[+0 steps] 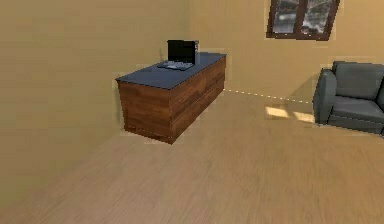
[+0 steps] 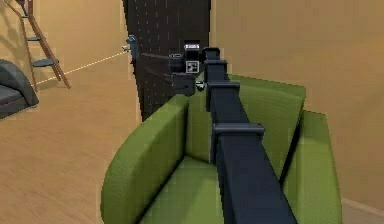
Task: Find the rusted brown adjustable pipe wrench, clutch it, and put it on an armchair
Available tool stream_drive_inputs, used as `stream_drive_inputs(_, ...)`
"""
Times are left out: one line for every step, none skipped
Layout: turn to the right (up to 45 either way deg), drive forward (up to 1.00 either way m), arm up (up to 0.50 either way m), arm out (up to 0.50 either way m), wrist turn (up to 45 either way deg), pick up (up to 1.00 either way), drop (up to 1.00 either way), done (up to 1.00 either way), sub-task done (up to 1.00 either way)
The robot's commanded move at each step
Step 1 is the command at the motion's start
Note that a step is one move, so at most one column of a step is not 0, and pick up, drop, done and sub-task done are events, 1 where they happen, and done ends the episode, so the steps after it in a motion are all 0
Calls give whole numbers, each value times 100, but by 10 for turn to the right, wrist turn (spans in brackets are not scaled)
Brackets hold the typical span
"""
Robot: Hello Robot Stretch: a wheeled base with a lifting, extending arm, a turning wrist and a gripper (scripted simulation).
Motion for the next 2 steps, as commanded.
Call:
stream_drive_inputs(0,0,0,0,150,0,0,0,0)
stream_drive_inputs(0,0,-40,0,0,0,0,0,0)
